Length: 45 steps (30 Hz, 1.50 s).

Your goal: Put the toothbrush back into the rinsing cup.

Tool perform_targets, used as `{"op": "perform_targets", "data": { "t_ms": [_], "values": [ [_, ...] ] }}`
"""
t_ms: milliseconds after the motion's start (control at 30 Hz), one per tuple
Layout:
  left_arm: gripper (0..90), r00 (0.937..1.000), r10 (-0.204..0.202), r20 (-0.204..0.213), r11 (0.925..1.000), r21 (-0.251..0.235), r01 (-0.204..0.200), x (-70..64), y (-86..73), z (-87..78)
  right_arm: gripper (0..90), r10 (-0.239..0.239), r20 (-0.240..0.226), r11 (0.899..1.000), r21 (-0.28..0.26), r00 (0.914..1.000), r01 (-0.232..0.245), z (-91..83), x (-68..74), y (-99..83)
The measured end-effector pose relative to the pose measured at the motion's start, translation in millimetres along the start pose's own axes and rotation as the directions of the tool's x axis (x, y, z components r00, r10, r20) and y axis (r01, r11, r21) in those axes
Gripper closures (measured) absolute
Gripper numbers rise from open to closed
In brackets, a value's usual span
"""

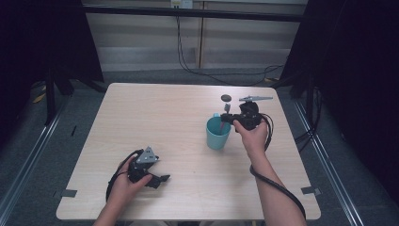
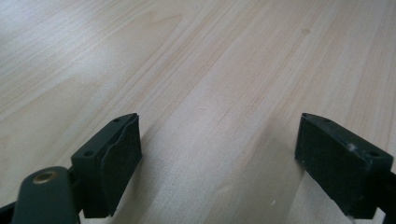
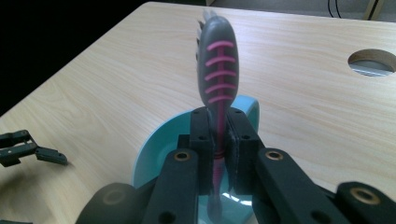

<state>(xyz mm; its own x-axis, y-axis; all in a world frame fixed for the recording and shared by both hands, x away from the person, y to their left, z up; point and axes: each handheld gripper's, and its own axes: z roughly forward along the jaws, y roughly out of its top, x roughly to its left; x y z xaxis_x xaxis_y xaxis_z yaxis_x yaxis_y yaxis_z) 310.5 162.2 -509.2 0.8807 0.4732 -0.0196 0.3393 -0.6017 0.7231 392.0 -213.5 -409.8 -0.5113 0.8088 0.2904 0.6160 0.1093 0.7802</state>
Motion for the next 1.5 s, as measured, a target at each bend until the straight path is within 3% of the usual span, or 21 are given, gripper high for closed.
{"op": "perform_targets", "data": {
  "t_ms": [100,167,267,367,733,867,1033,1333,1500],
  "values": [
    [14.3,1.0,0.0,-0.001,1.0,0.002,0.0,0.0,0.1,-0.1,81.7,0.009,-0.005,1.0,-0.01,0.9999,-0.009,-0.9,-1.5,-1.9],
    [14.3,1.0,0.0,0.0,1.0,0.001,0.0,0.0,0.0,-0.1,72.2,0.008,0.004,1.0,0.002,1.0,-0.008,-1.1,-1.5,-2.3],
    [14.3,1.0,0.0,0.0,1.0,0.001,0.0,0.0,0.0,-0.1,67.0,0.009,0.025,1.0,-0.001,0.9996,-0.009,-3.2,-2.7,-3.3],
    [14.3,1.0,0.0,0.0,1.0,0.0,0.0,0.0,0.0,0.0,54.7,0.015,0.044,1.0,0.002,0.9989,-0.016,-5.9,-5.2,-3.5],
    [14.4,1.0,0.0,-0.001,1.0,-0.001,0.0,-0.2,0.0,0.1,34.7,0.001,0.077,1.0,-0.023,0.997,0.001,-27.1,-9.4,-10.7],
    [14.4,1.0,-0.003,-0.001,1.0,-0.004,0.003,-0.5,-0.1,0.2,30.6,-0.048,0.113,0.999,0.013,0.9925,0.046,-35.5,-7.9,-16.1],
    [14.3,1.0,-0.003,-0.001,1.0,-0.004,0.003,-0.5,-0.1,0.2,26.9,-0.099,0.119,0.995,0.036,0.9879,0.096,-42.3,-4.3,-27.4],
    [14.3,1.0,0.001,0.0,1.0,-0.002,-0.001,-0.2,-0.1,0.0,21.4,-0.138,0.093,0.989,0.063,0.9861,0.132,-45.8,2.1,-57.5],
    [14.4,1.0,-0.004,0.001,1.0,-0.005,0.004,-0.6,-0.2,0.1,20.6,-0.136,0.069,0.988,0.078,0.9883,0.131,-42.0,1.7,-70.4]
  ]
}}
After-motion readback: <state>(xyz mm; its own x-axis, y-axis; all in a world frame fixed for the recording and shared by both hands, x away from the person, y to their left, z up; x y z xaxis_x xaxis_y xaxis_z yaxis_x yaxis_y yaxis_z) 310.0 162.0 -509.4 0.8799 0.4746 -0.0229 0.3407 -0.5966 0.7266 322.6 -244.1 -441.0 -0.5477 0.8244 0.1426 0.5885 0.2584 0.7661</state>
